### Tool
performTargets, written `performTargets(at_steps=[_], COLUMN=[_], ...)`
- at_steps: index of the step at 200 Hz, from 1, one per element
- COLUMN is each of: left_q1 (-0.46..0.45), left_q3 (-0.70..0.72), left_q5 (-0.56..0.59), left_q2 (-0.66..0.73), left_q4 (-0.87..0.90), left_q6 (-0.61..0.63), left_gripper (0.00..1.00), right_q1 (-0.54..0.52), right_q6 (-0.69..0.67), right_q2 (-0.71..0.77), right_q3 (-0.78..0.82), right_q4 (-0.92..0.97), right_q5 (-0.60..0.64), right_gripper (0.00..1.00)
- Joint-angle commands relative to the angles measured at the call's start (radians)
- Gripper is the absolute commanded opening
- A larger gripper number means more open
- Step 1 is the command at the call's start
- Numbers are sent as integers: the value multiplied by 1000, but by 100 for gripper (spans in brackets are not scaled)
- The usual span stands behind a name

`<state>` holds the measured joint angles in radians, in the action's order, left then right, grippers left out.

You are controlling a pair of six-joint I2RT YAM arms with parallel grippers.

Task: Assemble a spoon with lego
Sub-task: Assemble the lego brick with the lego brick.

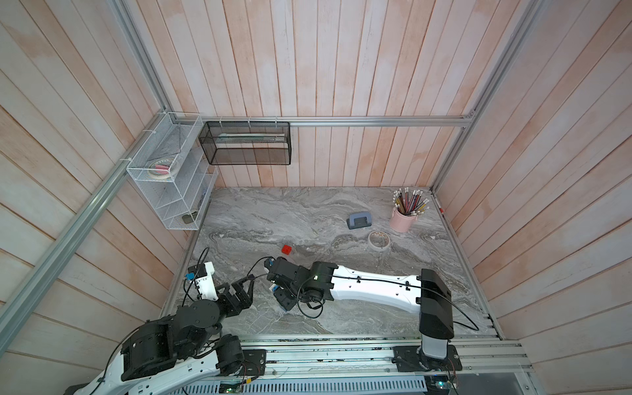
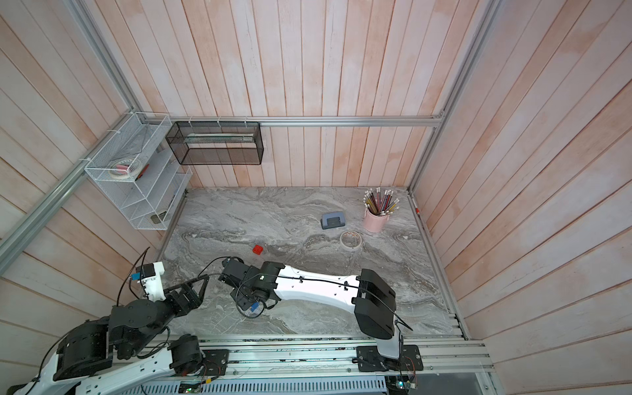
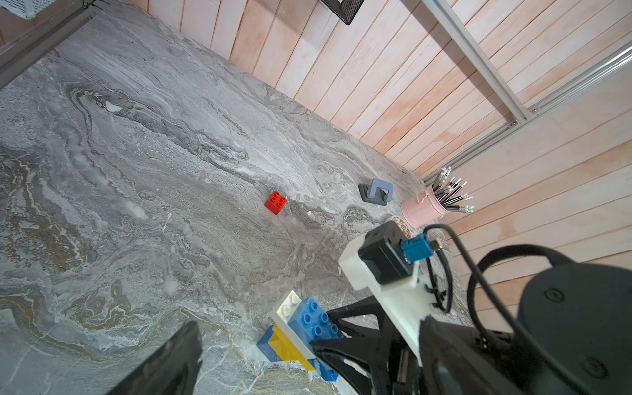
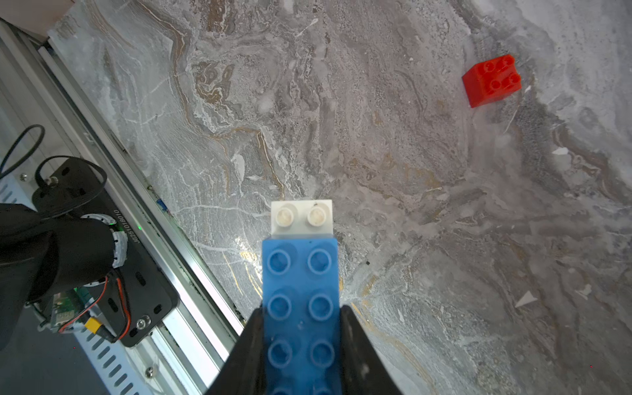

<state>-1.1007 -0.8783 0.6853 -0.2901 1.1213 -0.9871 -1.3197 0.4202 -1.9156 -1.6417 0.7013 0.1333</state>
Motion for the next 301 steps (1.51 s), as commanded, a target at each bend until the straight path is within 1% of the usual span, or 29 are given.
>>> performTargets(at_steps=[1, 68, 114, 121, 155, 183, 241, 257, 301], left_q1=[0, 0, -1, 0, -1, -1, 0, -1, -1], left_q3=[15, 15, 16, 16, 18, 19, 21, 22, 23], left_q5=[-5, -10, -11, -11, -11, -11, -11, -14, -17], left_q2=[14, 19, 24, 22, 25, 26, 32, 31, 28], left_q4=[-5, -4, -10, -10, -12, -14, -18, -20, -25], left_q6=[16, 16, 19, 20, 21, 22, 25, 28, 32], left_gripper=[100, 100, 100, 100, 100, 100, 100, 100, 100], right_q1=[-11, -10, -11, -13, -18, -18, -17, -16, -17], right_q6=[45, 58, 69, 72, 78, 77, 72, 69, 61], right_q2=[-131, -130, -99, -96, -88, -92, -106, -108, -112], right_q3=[89, 111, 49, 40, -1, -43, -118, -139, -181], right_q4=[176, 148, 160, 162, 174, 186, 211, 216, 234], right_q5=[-7, -24, 2, 5, 25, 49, 83, 89, 109], right_gripper=[0, 0, 0, 3, 11, 13, 24, 25, 31])
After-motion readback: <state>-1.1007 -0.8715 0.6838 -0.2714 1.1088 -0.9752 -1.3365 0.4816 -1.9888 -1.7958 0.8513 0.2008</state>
